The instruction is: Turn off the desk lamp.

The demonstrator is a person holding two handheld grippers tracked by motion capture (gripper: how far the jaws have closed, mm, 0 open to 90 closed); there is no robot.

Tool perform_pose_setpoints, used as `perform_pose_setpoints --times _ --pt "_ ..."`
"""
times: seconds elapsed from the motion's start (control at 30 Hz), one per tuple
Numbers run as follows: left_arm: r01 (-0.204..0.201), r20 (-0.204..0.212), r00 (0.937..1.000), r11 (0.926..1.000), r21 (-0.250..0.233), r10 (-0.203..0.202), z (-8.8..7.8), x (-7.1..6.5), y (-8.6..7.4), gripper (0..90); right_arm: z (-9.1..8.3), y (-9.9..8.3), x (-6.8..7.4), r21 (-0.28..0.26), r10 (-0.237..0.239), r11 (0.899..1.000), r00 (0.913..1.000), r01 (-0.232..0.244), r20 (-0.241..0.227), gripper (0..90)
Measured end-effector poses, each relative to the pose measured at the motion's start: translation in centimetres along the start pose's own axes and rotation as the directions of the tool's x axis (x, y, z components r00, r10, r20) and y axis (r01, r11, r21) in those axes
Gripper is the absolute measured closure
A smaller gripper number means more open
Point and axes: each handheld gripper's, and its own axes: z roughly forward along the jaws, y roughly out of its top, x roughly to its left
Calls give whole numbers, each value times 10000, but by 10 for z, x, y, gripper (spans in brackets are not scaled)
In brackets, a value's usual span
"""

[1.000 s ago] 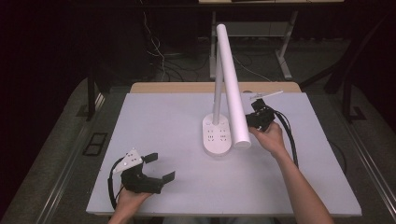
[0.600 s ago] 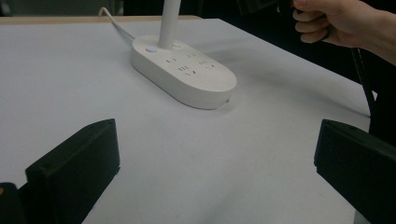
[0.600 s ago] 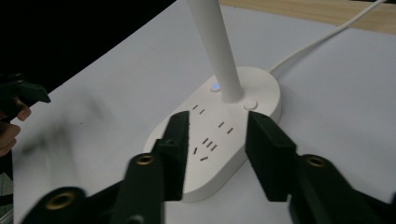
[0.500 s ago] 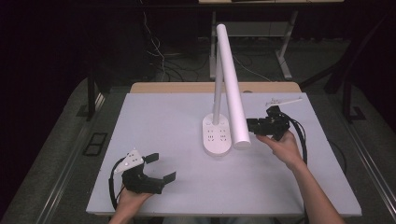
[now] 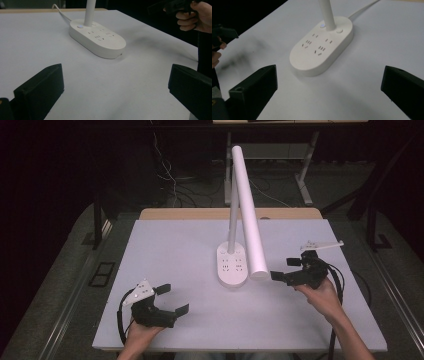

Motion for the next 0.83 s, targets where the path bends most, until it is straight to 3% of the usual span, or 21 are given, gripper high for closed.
perform_pose_setpoints --times 0.37,0.83 --pt "-1 10 10000 10000 24 1 0 -1 0 0 -30 -38 -1 -466 436 9980 9990 -432 93 6" --pt "-25 54 10000 10000 47 25 1 -1 0 0 -30 -79 11 -622 397 9974 9984 -371 402 7"
